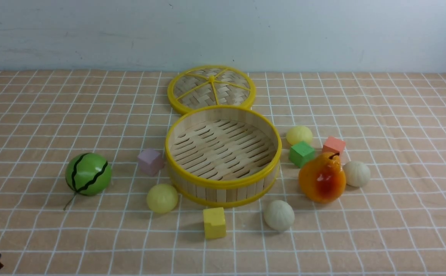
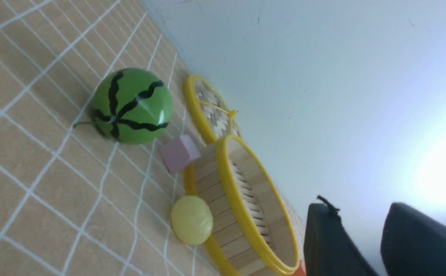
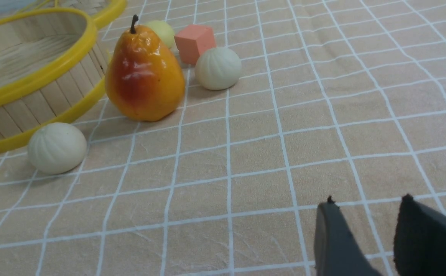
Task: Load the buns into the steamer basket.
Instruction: Use the left arm to grab a steamed stuffed bun
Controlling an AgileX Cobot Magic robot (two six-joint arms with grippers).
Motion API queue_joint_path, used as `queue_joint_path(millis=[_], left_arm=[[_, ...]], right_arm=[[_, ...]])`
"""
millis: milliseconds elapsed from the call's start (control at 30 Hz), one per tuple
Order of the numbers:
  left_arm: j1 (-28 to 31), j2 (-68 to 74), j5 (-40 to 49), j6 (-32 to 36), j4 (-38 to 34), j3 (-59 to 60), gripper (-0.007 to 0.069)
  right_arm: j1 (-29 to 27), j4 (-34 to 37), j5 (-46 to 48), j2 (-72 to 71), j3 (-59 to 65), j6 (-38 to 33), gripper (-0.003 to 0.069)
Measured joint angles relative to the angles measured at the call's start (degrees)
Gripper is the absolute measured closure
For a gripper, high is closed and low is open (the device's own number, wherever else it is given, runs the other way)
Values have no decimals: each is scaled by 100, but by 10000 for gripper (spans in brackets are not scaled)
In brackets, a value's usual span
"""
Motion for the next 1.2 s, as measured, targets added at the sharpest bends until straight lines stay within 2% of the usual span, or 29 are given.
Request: queue_joint_path(millis=[33,67,133,233,267,300,367,400,467,600,667,800,900,1133,1200], left_arm=[[0,0,181,81,53,-272,473],[0,9,220,95,64,-319,473],[0,326,993,467,313,-1045,557],[0,1171,2323,892,847,-2056,632],[0,1253,2323,918,890,-2132,636],[0,2148,3364,1101,1350,-2869,638],[0,2632,3851,1145,1571,-3215,638],[0,3321,4435,1179,1850,-3650,638],[0,4307,4948,1213,2123,-4107,638],[-60,6308,5062,1632,2256,-4944,638],[-162,6743,5071,1744,2247,-5134,638],[-1057,8151,4943,1884,2340,-5975,638],[-1348,8654,4825,1829,2407,-6470,638],[-1408,10068,4724,2013,2522,-7562,636],[-1408,10505,4747,2132,2528,-7879,607]], right_arm=[[0,0,0,0,0,0,420],[0,0,0,0,0,0,420],[0,0,0,0,0,0,420],[0,0,0,0,0,0,420],[0,0,0,0,0,0,420],[0,0,0,0,0,0,420],[0,0,0,0,0,0,420],[0,0,0,0,0,0,420],[0,0,0,0,0,0,420],[0,0,0,0,0,0,420],[0,0,0,0,0,0,420],[0,0,0,0,0,0,420],[0,0,0,0,0,0,420],[0,0,0,0,0,0,420],[0,0,0,0,0,0,420]])
